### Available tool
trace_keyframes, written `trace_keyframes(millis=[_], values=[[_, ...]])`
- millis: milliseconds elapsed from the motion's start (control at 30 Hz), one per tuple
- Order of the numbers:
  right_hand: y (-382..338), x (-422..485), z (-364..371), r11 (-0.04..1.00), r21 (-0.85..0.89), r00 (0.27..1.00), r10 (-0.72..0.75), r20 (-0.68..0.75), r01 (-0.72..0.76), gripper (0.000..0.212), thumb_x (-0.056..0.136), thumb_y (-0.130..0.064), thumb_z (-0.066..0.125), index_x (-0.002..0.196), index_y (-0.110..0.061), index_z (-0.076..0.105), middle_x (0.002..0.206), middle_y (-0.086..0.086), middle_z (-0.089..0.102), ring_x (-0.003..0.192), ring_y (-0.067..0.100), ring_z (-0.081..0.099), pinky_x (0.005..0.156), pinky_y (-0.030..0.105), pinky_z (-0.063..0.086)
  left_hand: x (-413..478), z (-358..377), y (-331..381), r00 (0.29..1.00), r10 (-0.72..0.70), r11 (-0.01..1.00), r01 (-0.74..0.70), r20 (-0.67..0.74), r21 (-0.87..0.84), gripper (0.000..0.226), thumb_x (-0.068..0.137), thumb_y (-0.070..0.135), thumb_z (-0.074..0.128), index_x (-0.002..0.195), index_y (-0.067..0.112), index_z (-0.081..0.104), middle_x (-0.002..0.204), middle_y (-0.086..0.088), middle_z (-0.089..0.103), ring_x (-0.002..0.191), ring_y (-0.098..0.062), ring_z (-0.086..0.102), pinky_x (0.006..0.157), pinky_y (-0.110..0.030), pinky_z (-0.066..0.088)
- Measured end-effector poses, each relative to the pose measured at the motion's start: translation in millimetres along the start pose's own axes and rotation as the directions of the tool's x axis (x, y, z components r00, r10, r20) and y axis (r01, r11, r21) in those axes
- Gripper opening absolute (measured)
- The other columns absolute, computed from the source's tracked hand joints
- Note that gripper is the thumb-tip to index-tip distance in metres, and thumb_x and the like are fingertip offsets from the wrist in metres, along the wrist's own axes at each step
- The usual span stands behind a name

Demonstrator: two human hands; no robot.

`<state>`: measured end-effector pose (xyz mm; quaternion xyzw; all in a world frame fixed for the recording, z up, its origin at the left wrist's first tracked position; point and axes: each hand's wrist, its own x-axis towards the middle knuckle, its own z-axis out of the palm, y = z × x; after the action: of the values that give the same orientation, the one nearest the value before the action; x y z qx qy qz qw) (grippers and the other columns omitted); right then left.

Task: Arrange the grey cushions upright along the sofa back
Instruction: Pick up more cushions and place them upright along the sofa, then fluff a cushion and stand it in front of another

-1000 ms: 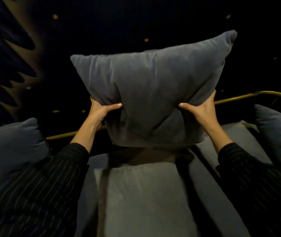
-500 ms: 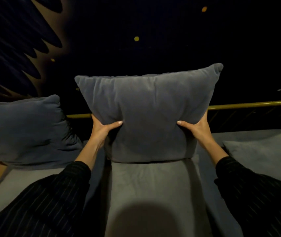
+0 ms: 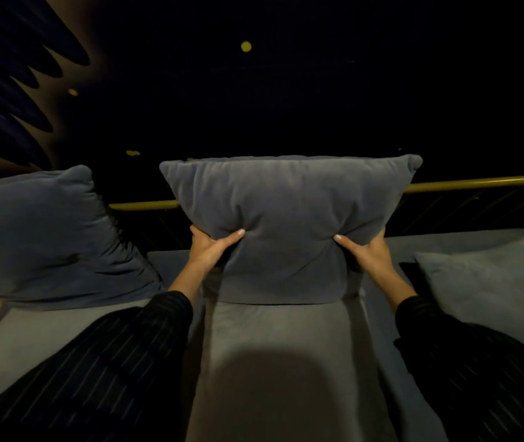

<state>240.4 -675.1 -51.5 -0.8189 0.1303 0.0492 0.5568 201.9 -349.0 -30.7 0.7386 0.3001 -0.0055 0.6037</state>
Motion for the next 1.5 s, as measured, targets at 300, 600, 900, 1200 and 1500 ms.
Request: trace_keyframes(millis=[300, 600, 900, 1200, 1500], values=[[65, -74, 13, 0.972, -0.044, 0.969, 0.233, 0.079, -0.230, 0.103, 0.072, -0.056, 0.075, 0.153, -0.017, 0.024, 0.153, 0.016, 0.036, 0.142, 0.033, 0.036, 0.115, 0.047, 0.034, -69, 9, -100, 0.998, 0.001, 0.979, 0.011, -0.058, 0.206, 0.118, 0.066, 0.050, 0.085, 0.156, 0.019, 0.016, 0.158, -0.014, 0.031, 0.145, -0.031, 0.034, 0.118, -0.047, 0.033], [177, -159, -3, 0.816, -0.102, 0.806, 0.577, 0.131, -0.568, 0.132, 0.042, -0.066, 0.086, 0.150, -0.018, 0.026, 0.151, 0.008, 0.042, 0.136, 0.032, 0.044, 0.113, 0.051, 0.037, -126, -11, -214, 0.834, -0.552, 0.826, 0.548, -0.008, 0.133, 0.134, 0.053, 0.051, 0.092, 0.154, 0.015, 0.012, 0.155, -0.013, 0.035, 0.139, -0.038, 0.042, 0.109, -0.054, 0.043], [179, -205, -13, 0.850, -0.071, 0.841, 0.527, 0.123, -0.522, 0.086, 0.067, -0.022, 0.087, 0.139, -0.008, 0.041, 0.140, 0.012, 0.053, 0.127, 0.030, 0.052, 0.108, 0.045, 0.042, -184, -6, -204, 0.898, -0.423, 0.876, 0.439, -0.117, 0.201, 0.141, 0.027, 0.069, 0.083, 0.146, 0.006, 0.041, 0.148, -0.014, 0.050, 0.137, -0.033, 0.048, 0.113, -0.047, 0.041], [175, -210, -5, 0.886, -0.188, 0.879, 0.452, 0.153, -0.423, 0.106, 0.070, -0.029, 0.085, 0.153, -0.013, 0.020, 0.153, 0.012, 0.039, 0.140, 0.032, 0.039, 0.116, 0.047, 0.032, -174, 14, -218, 0.856, -0.504, 0.787, 0.510, -0.116, 0.346, 0.124, 0.054, 0.068, 0.083, 0.148, 0.003, 0.034, 0.149, -0.021, 0.043, 0.139, -0.038, 0.043, 0.114, -0.045, 0.038], [122, -232, -55, 0.836, -0.385, 0.877, 0.466, 0.121, -0.391, 0.052, 0.089, -0.030, 0.068, 0.130, -0.001, 0.057, 0.134, 0.017, 0.061, 0.125, 0.031, 0.057, 0.103, 0.034, 0.042, -228, 124, -119, 0.938, -0.113, 0.684, -0.166, 0.327, 0.710, 0.061, 0.086, 0.015, 0.067, 0.141, 0.005, 0.041, 0.139, -0.019, 0.045, 0.131, -0.037, 0.046, 0.111, -0.043, 0.039]])
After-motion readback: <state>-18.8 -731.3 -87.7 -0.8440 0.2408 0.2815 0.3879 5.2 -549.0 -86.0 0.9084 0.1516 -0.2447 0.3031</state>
